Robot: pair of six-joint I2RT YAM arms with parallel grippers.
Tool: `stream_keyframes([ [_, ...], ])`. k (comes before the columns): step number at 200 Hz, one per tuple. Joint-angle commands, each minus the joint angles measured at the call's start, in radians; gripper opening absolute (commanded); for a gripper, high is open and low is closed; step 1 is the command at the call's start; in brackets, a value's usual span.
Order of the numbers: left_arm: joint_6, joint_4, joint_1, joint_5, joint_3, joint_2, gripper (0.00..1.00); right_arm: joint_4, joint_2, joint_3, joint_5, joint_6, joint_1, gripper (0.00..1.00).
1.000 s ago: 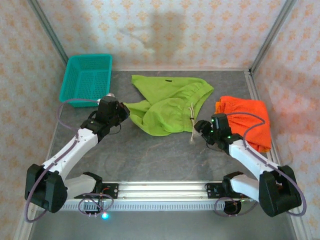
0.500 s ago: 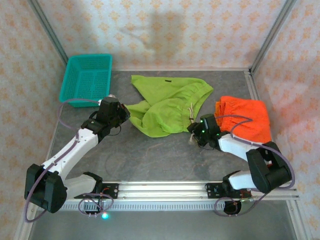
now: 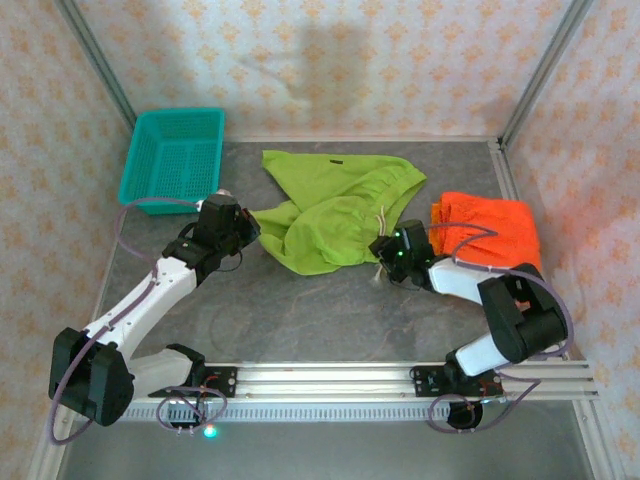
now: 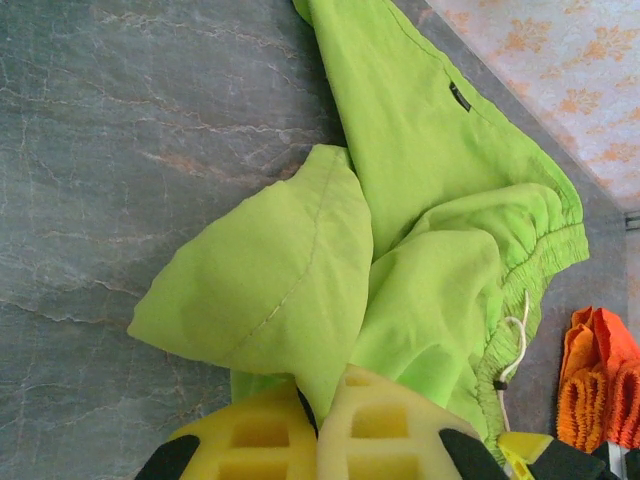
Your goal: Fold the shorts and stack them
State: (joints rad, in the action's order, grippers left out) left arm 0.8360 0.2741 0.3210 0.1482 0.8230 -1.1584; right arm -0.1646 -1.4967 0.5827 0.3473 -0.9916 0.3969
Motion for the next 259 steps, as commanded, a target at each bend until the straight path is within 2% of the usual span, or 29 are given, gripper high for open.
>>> stream_keyframes([
  [1, -0.013, 0.007, 0.009, -0.032, -0.011, 0.007, 0.0, -0.041, -0.043, 0.049, -0.006, 0.029, 0.006, 0.49],
  [55, -0.017, 0.011, 0.009, -0.032, -0.007, 0.006, 0.0, -0.024, -0.091, 0.09, -0.03, 0.056, 0.005, 0.19],
  [82, -0.027, 0.026, 0.009, -0.039, 0.007, 0.014, 0.0, -0.021, -0.087, 0.098, -0.057, 0.07, 0.005, 0.0],
  [124, -0.105, 0.145, -0.003, -0.119, 0.102, 0.068, 0.0, 0.039, -0.011, 0.153, -0.048, 0.098, -0.036, 0.0],
  [165, -0.228, 0.311, -0.046, -0.231, 0.258, 0.108, 0.0, 0.238, 0.137, 0.309, -0.05, 0.188, -0.138, 0.0],
  [199, -0.347, 0.387, -0.063, -0.279, 0.386, 0.102, 0.0, 0.344, 0.192, 0.435, -0.013, 0.24, -0.211, 0.0],
  [232, -0.436, 0.443, -0.065, -0.275, 0.476, 0.097, 0.0, 0.405, 0.218, 0.494, 0.027, 0.262, -0.256, 0.0],
  [259, -0.462, 0.421, -0.065, -0.241, 0.417, 0.152, 0.0, 0.421, 0.244, 0.453, 0.065, 0.265, -0.256, 0.0],
])
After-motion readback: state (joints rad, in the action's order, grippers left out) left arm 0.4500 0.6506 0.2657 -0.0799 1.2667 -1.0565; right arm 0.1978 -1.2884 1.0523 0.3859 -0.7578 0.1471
